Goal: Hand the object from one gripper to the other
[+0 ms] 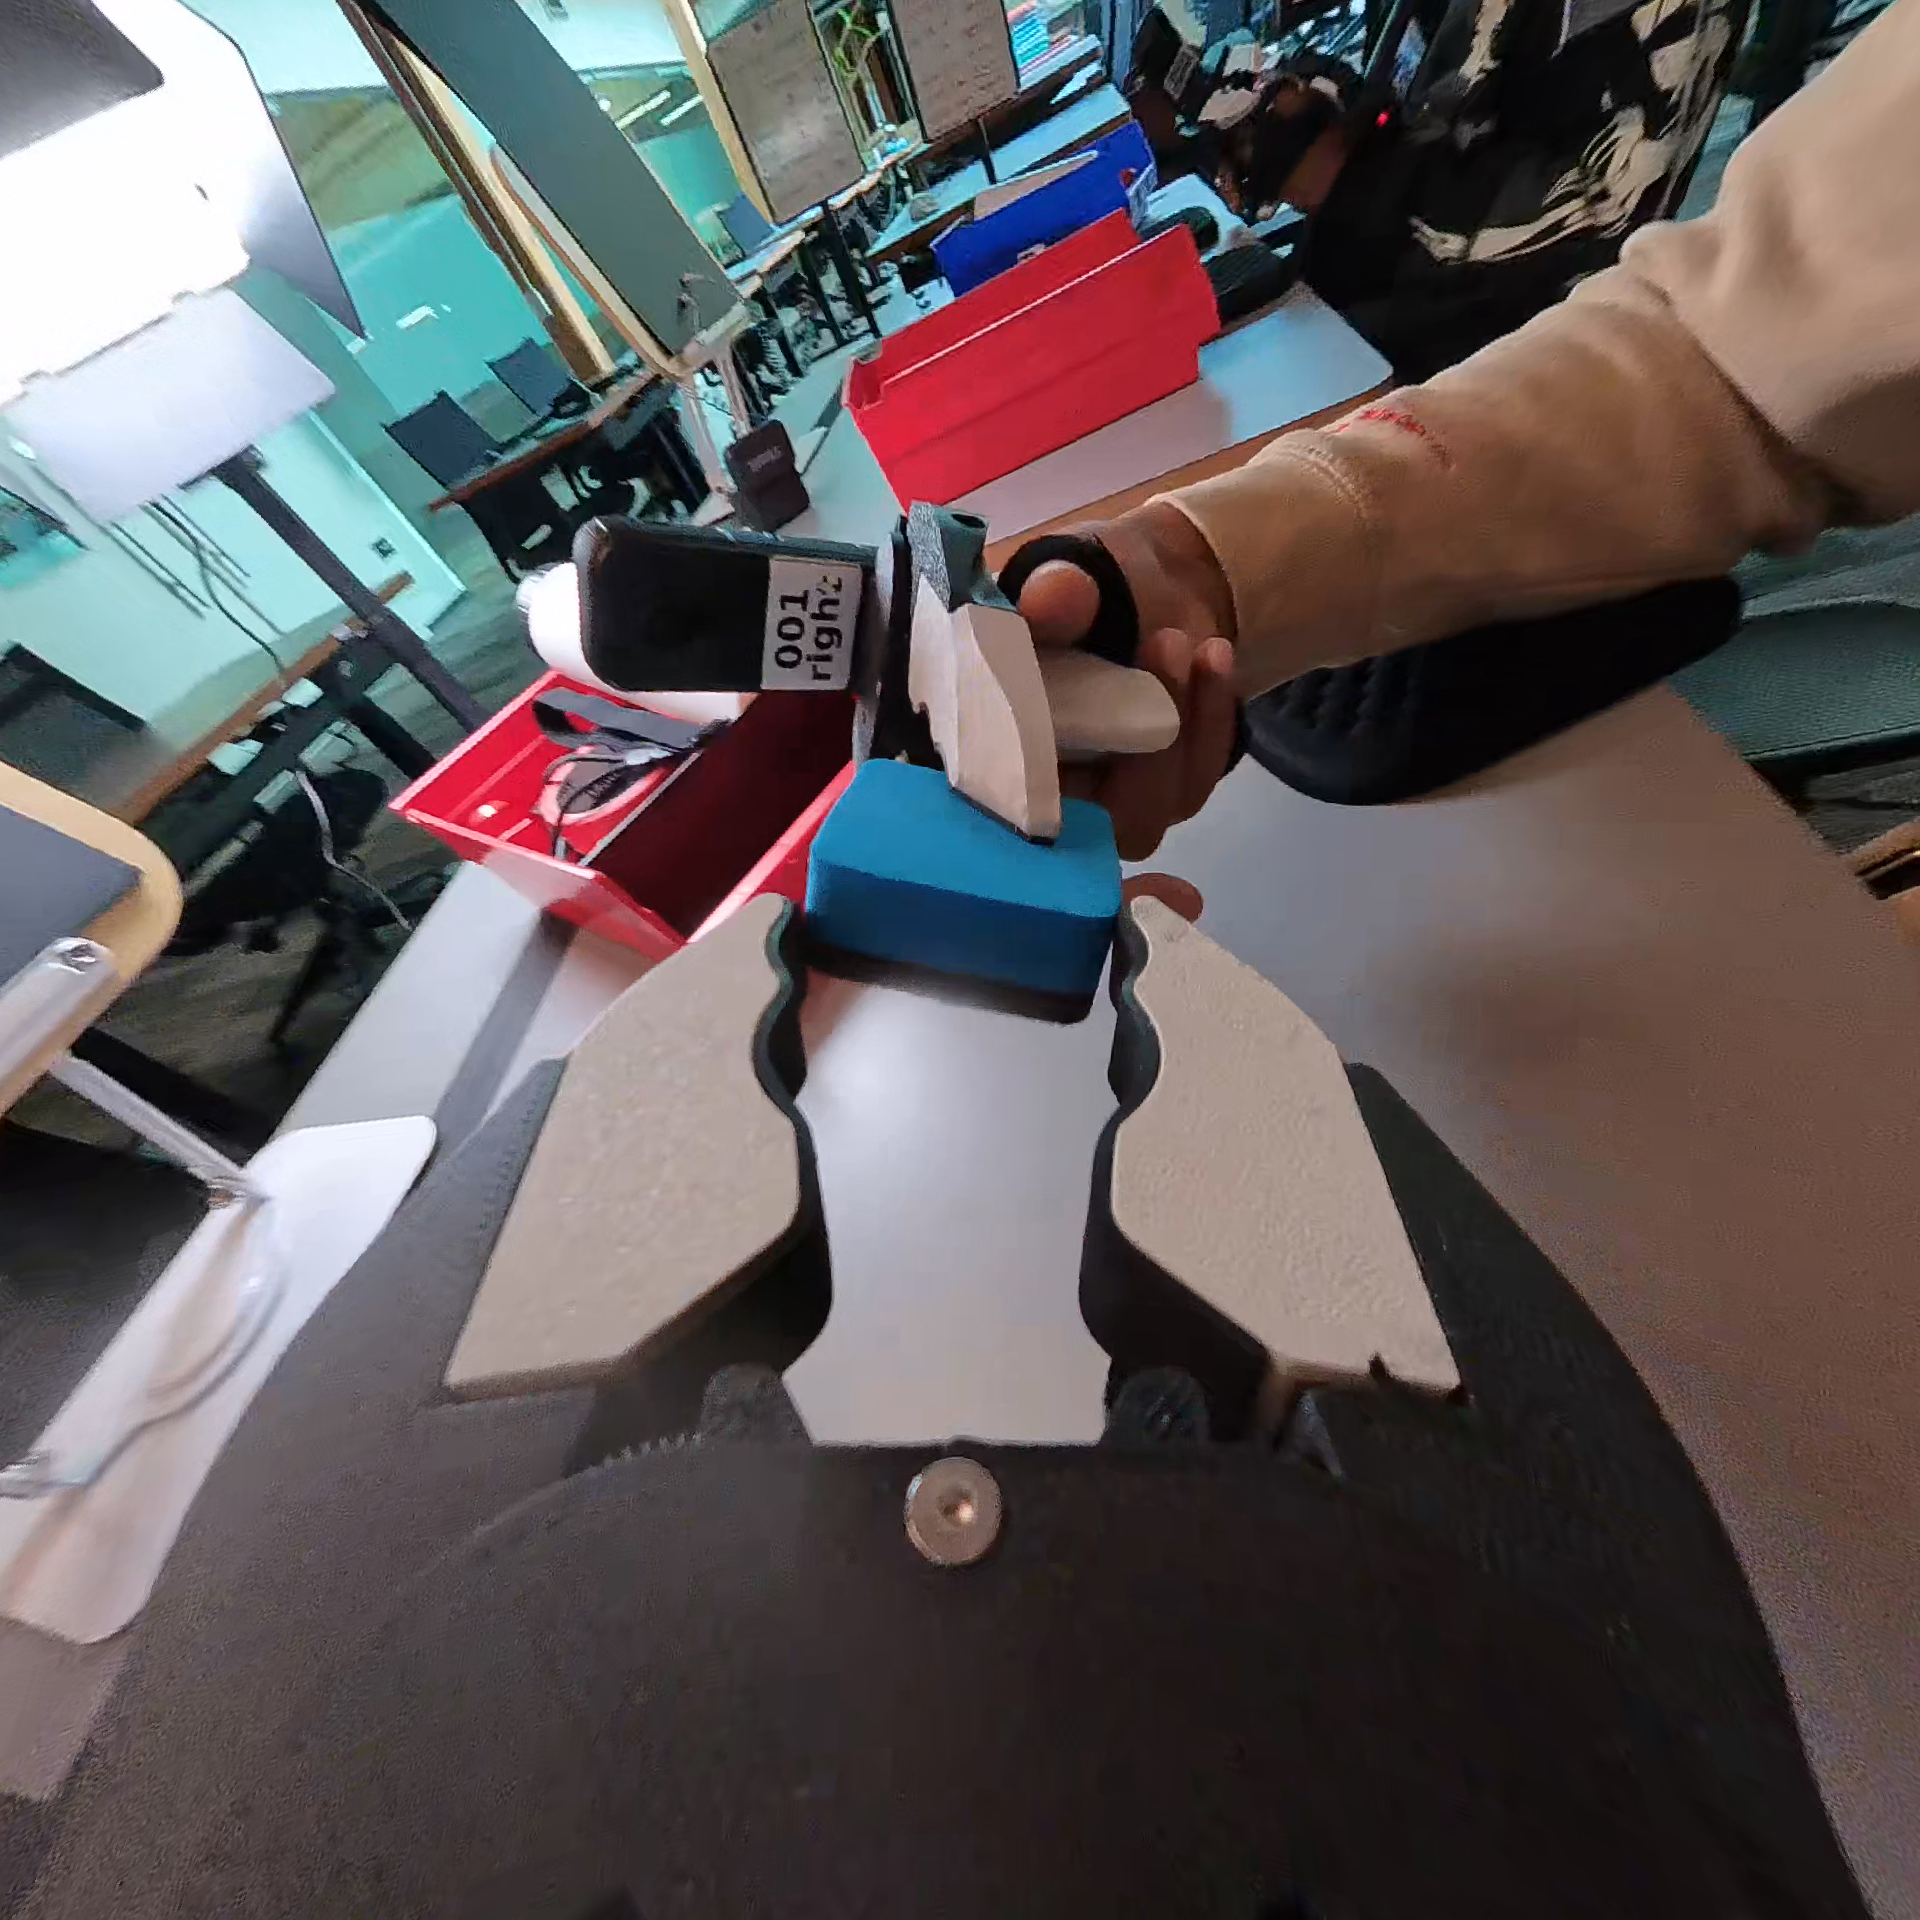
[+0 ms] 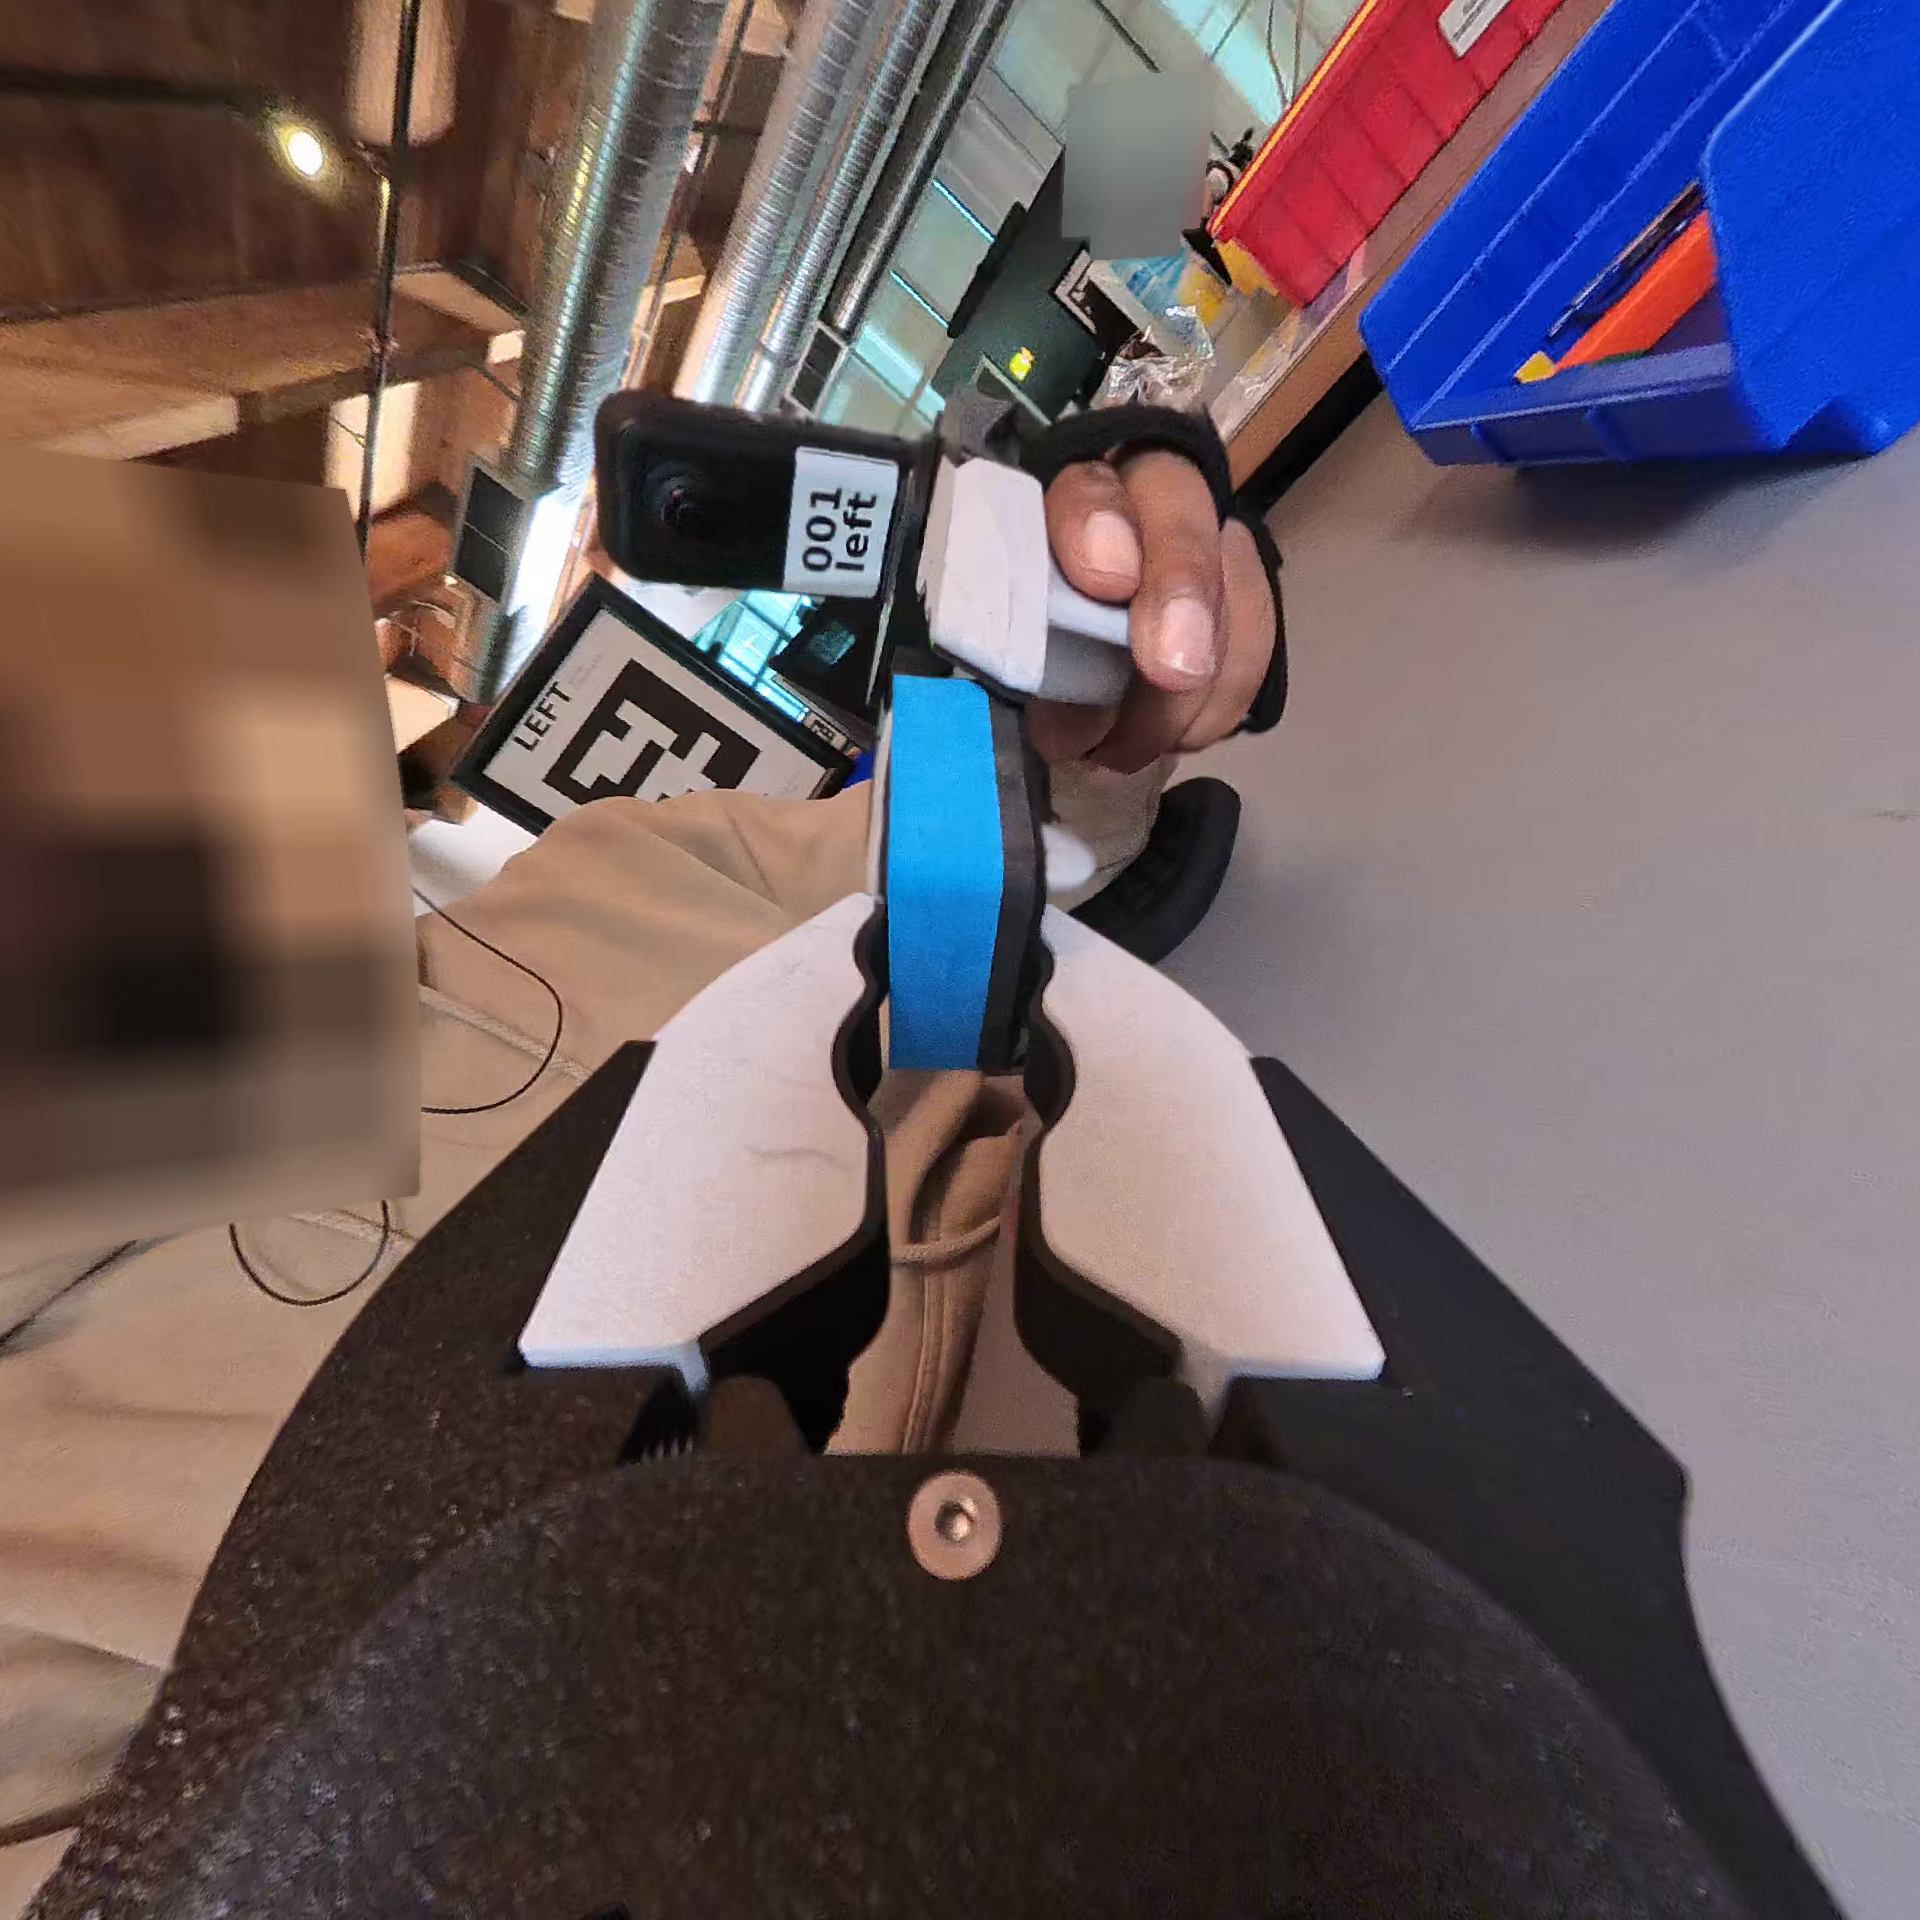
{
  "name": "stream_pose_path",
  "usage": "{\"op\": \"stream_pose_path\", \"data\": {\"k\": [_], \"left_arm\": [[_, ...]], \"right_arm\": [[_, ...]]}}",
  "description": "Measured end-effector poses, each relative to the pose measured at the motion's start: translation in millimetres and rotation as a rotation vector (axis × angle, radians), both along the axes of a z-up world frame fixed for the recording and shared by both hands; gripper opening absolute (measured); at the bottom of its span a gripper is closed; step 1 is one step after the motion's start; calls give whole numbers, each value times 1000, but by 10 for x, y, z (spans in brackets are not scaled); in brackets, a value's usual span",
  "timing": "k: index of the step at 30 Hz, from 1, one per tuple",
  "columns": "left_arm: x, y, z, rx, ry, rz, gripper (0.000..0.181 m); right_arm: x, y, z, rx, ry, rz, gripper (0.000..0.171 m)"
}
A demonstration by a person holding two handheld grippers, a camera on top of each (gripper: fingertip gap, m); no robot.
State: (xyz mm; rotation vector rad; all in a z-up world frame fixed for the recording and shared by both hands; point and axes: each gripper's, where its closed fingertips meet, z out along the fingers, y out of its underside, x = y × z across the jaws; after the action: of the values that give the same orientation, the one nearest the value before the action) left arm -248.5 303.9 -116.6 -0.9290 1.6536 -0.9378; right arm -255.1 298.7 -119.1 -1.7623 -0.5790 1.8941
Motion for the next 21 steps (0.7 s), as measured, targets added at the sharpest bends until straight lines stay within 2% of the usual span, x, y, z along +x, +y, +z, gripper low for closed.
{"op": "stream_pose_path", "data": {"k": [3, 5, 7, 9, 12, 15, 17, 19, 21], "left_arm": [[7, 47, 39, 26, -23, 43, 56], [12, 107, 96, -99, -34, 55, 56], [-9, 196, 145, -352, -20, 37, 56], [-31, 244, 187, -675, 13, -26, 55], [-23, 263, 195, -1114, 74, -135, 55], [9, 209, 113, -1377, 147, -231, 55], [50, 146, 47, -1421, 185, -250, 56], [61, 109, 33, -1395, 195, -260, 58], [36, 131, 94, -1301, 145, -259, 59]], "right_arm": [[4, 29, 31, 18, 7, -22, 23], [61, 126, 62, 154, -50, -120, 33], [200, 240, 126, 386, -160, -260, 56], [356, 302, 204, 679, -296, -393, 66], [439, 321, 276, 1120, -506, -548, 66], [263, 277, 214, 1363, -656, -554, 68], [179, 296, 88, 1512, -802, -540, 57], [141, 280, 1, 1584, -862, -516, 45], [176, 293, 59, 1464, -786, -539, 34]]}}
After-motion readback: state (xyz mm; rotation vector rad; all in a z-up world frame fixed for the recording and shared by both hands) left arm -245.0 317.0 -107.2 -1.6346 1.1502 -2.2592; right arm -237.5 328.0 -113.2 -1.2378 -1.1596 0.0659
